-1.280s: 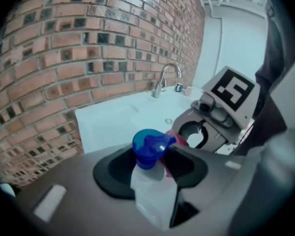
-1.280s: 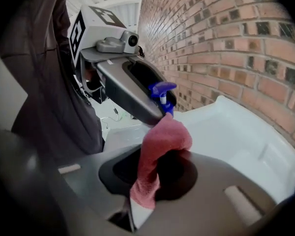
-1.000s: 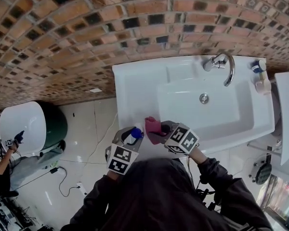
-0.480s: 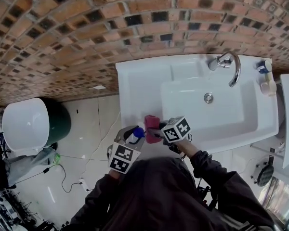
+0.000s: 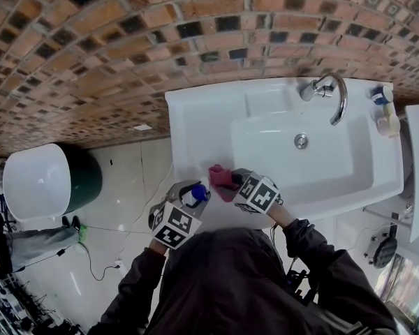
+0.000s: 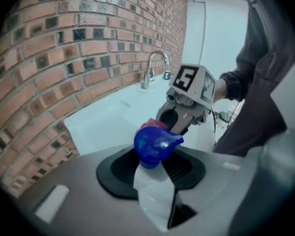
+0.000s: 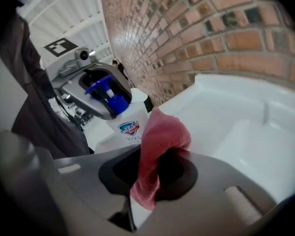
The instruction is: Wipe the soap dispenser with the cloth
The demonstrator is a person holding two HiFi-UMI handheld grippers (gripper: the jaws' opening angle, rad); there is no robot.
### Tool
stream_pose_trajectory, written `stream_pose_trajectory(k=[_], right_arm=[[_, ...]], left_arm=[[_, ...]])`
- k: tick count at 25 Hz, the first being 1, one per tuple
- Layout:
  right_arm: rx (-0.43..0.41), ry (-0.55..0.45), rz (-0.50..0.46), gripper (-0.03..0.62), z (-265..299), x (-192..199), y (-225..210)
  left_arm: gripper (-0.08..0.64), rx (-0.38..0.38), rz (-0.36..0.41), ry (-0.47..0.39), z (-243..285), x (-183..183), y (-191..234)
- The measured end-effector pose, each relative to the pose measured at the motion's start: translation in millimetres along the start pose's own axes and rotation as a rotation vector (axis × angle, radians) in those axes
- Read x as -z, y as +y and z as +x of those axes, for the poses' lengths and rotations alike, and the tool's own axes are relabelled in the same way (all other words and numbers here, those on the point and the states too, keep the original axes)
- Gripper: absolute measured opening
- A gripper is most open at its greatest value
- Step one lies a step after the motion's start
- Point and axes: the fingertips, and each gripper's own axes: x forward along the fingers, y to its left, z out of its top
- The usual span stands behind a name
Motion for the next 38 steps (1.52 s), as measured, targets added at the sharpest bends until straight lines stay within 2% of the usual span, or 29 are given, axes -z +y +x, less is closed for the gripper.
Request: stream_pose_trajectory(k=[4,6,10,17,20,23,26,29,35,38], right_arm=[[0.029,-0.01,-0.317,0.061,-27.6,-35.3,-3.6],[0.033,0.008,-0.478,0.061,-30.8,-48.0,0.4],[0.023,0.128,-0.762,0.061,-11.9,-43.6,5.9],[0.031,0.4,-1.021,0.06,42.0,10.6,-15.5],[0.057,0.452,-1.069,0.058,50.6,22.1,-21.7],[0.126,0.416,-1.005,0.061,40.6,10.3,-23.5],[0.196,0.315,-0.822,0.061,17.5,-10.5,-22.6],[0.226,0.206,-0.628,0.061,-11.5,-25.9,-18.3],[0.196,-0.103,-0.202,0.061,-53.6,-48.4,24.1],[0.158,-0.208,-0.047,0.061,-68.5,-52.6,38.5]], left_arm=[[0.147,0.12,0.13,0.016,-3.1,3.3,0.7],[0.147,0.149,0.178,0.031,-3.0,3.9,-1.2],[0.147,0.163,0.194,0.04,-2.1,3.7,-2.3],[0.147,0.154,0.185,0.027,-1.7,2.9,-2.2],[0.147,0.14,0.155,0.008,-1.0,2.7,-1.4],[0.149,0.109,0.136,-0.012,-1.2,2.5,-0.5],[0.157,0.055,0.117,-0.036,-4.0,1.5,1.5],[0.166,0.028,0.071,-0.078,-7.9,-3.3,3.0],[0.176,0.011,-0.002,-0.129,-25.0,6.1,-0.6],[0.176,-0.009,-0.05,-0.188,-33.6,4.1,-3.1]])
